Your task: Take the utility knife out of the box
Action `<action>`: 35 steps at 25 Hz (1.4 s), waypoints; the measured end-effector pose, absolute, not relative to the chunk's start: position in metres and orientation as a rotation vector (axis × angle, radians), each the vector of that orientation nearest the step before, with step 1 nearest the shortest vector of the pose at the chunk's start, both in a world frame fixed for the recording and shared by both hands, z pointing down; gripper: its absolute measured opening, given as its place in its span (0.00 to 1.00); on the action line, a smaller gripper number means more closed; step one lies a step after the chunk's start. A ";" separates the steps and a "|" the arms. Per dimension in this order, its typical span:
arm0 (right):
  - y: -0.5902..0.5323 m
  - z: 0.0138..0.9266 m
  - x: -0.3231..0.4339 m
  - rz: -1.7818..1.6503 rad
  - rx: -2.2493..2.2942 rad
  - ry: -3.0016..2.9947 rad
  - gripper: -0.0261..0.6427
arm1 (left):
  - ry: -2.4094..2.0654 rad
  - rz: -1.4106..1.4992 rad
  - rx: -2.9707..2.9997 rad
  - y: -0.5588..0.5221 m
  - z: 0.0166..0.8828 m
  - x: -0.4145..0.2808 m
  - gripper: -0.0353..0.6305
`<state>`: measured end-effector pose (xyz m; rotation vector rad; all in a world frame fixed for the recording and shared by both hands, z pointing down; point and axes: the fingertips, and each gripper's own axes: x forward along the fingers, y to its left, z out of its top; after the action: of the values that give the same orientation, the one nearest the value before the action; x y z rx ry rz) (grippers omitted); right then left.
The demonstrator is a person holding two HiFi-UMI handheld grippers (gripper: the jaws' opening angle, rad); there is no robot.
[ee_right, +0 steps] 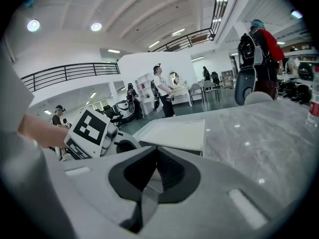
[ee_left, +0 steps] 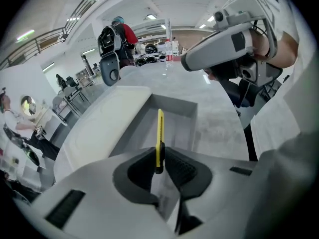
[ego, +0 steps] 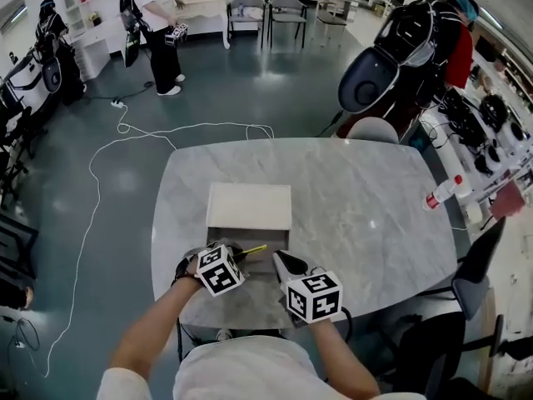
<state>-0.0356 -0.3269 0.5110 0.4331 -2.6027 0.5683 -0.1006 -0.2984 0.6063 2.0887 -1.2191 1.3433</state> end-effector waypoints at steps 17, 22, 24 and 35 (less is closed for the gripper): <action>-0.255 0.467 -0.057 0.504 0.596 -2.660 0.05 | -1.652 0.936 2.161 -0.239 0.503 -0.146 0.13; -0.243 0.459 -0.057 0.485 0.643 -2.672 0.05 | -1.749 0.788 2.163 -0.221 0.480 -0.156 0.13; -0.238 0.455 -0.057 0.478 0.660 -2.677 0.05 | -1.772 0.738 2.151 -0.211 0.475 -0.159 0.13; -0.215 0.438 -0.063 0.434 0.722 -2.719 0.05 | -1.911 0.443 2.069 -0.170 0.457 -0.177 0.13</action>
<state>-0.0629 -0.2153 0.4375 0.7220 -2.7192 0.4345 -0.1770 -0.1699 0.4570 2.0686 -1.9108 0.4429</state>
